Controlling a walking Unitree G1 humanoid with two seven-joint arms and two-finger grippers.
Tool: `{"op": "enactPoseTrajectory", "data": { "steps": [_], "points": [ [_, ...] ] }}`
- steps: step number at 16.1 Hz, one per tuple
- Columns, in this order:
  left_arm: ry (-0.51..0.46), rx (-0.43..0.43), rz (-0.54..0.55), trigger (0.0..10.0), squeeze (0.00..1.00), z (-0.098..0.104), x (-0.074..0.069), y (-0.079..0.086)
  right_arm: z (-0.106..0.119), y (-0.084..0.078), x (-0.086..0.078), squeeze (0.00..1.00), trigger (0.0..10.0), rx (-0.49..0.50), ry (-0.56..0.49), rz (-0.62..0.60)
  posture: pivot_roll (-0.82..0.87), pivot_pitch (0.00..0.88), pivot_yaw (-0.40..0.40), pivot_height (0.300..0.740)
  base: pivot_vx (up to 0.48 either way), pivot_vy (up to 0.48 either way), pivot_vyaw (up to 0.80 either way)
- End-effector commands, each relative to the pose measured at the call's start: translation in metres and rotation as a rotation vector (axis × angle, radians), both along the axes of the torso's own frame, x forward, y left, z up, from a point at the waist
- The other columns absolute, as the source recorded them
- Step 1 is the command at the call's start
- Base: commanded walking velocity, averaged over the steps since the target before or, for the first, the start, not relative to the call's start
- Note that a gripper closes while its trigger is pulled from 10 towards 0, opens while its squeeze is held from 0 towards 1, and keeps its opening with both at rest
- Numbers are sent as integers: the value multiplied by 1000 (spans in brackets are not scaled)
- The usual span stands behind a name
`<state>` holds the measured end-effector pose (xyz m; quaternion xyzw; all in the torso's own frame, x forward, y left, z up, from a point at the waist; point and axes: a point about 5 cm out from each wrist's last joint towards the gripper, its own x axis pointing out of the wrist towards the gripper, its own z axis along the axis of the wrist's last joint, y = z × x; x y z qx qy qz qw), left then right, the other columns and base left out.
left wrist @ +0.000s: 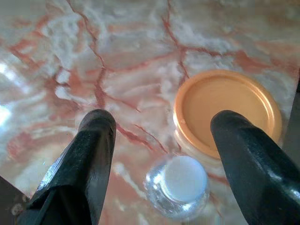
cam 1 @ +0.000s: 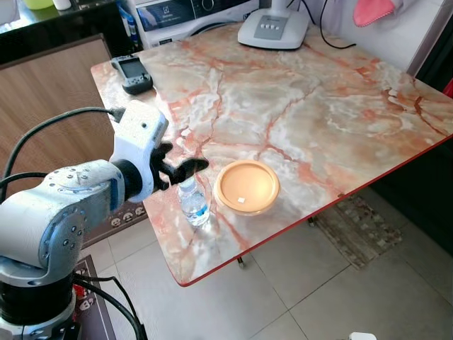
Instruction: Restocking fridge
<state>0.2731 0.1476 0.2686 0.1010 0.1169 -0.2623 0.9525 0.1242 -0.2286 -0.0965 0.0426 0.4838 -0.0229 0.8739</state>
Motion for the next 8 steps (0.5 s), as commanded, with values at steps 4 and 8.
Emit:
{"op": "enactPoseTrajectory", "data": {
  "steps": [4, 8],
  "points": [
    [92, -1, -28, 10000, 0, -5, -3, -6, -6, 6, -14, 0, 10000, 15, 50, -1, 214, 171, 40, 740, 0, 0, 0],
    [119, 18, -34, 10000, 0, -10, -5, -8, -6, 6, -15, 0, 10000, 15, 51, -2, 205, 159, 42, 740, 0, 0, 0]
  ]
}}
